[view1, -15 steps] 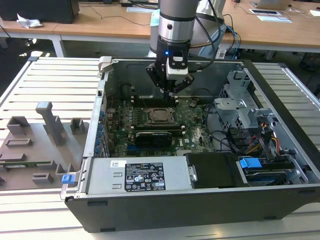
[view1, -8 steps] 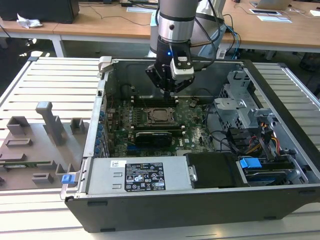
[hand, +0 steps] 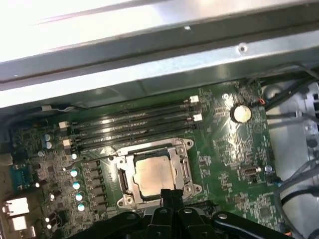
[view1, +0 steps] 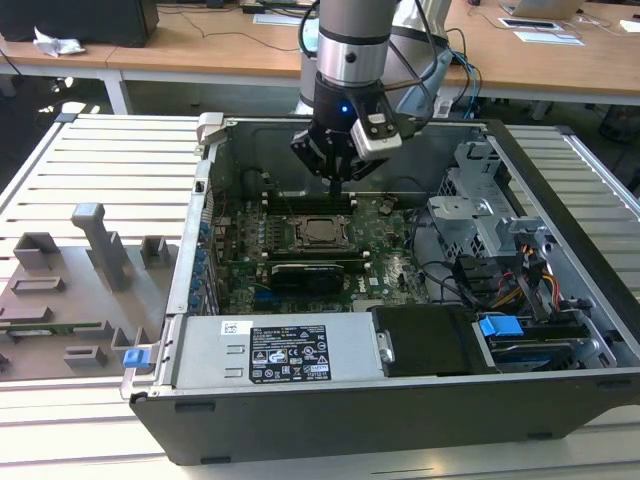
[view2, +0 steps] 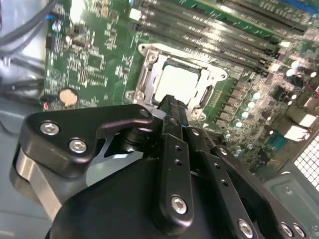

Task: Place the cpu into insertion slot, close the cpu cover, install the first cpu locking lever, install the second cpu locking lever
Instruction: 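Install the first cpu locking lever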

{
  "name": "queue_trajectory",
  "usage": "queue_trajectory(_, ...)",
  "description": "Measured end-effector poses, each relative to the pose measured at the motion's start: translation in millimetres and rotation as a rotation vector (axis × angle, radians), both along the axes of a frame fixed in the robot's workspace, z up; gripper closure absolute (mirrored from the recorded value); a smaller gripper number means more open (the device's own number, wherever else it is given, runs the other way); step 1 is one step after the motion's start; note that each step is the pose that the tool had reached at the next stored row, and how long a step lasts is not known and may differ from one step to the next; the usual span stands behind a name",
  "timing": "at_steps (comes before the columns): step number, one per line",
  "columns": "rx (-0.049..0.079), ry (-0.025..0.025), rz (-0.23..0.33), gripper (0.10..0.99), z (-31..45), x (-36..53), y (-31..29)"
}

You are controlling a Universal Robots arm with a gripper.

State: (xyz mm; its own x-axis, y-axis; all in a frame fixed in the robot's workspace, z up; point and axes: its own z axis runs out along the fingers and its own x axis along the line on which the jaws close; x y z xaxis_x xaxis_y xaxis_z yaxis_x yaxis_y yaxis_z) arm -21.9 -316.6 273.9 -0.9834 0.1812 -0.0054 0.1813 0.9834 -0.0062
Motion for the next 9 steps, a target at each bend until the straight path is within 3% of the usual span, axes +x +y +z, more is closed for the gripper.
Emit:
queue_trajectory(1, 0.006, 0.0000, 0.024, 0.980, -0.1, 0.0, 0.1)
queue_trajectory(5, 0.006, 0.0003, 0.108, 0.980, -0.1, 0.0, 0.0)
queue_trajectory(7, 0.006, 0.0006, 0.189, 0.980, -0.2, 0.0, 0.0)
queue_trajectory(9, 0.007, 0.0005, 0.236, 0.980, -0.4, 0.0, 0.0)
